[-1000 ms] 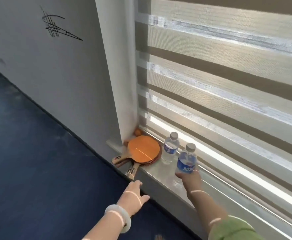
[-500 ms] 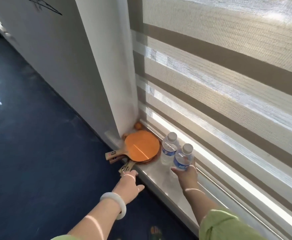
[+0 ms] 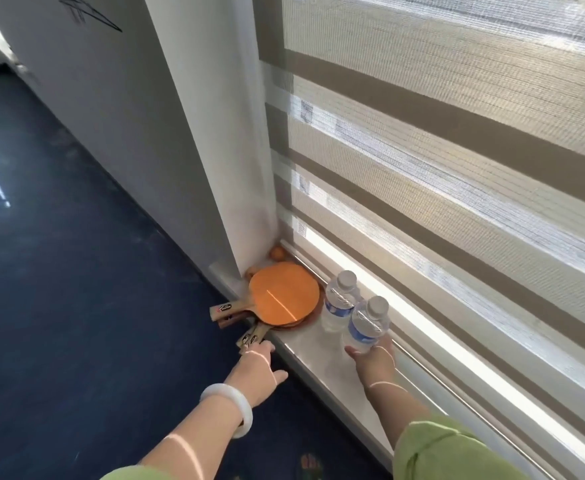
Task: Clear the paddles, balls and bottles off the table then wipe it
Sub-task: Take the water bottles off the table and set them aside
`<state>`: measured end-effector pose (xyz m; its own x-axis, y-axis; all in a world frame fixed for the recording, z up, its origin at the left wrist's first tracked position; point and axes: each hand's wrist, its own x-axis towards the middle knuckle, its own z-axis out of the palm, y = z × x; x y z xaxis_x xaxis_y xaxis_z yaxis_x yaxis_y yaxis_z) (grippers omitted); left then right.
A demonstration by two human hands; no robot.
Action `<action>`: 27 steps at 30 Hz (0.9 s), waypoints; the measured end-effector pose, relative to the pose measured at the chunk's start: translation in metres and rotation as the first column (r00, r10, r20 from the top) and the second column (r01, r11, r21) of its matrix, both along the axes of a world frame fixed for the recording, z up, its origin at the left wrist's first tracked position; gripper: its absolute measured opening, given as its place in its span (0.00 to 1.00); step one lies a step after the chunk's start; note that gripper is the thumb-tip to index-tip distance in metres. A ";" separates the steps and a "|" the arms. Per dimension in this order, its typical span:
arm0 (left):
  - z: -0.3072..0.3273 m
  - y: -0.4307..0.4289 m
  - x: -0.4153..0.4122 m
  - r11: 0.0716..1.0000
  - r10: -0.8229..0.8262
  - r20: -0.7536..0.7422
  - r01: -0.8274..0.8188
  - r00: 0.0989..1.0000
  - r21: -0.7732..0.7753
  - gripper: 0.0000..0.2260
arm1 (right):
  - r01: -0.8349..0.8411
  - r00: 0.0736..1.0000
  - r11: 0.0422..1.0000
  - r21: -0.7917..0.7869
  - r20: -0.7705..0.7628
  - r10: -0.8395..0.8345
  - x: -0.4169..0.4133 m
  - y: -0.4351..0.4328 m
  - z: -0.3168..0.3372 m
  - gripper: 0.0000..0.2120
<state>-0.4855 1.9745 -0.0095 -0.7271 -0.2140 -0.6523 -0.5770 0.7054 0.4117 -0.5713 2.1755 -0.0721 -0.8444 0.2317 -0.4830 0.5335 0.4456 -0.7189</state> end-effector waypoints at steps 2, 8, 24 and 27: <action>-0.002 -0.001 0.000 1.000 0.009 0.013 -0.009 1.000 -0.009 0.26 | 0.014 0.999 1.000 -0.006 0.038 -0.014 0.002 0.002 -0.001 0.30; -0.003 0.000 0.001 1.000 0.025 -0.006 -0.025 1.000 0.012 0.26 | 0.035 0.994 0.999 -0.024 0.109 -0.032 0.005 0.005 -0.002 0.30; 0.026 -0.053 0.033 0.982 0.172 -0.056 -0.176 0.983 -0.071 0.23 | -0.371 0.926 0.928 -0.016 0.067 0.372 0.044 -0.093 0.058 0.21; 0.044 -0.085 0.048 0.960 0.260 -0.104 -0.268 0.960 -0.077 0.23 | -0.551 0.834 0.831 -0.072 -0.032 0.551 0.043 -0.131 0.079 0.16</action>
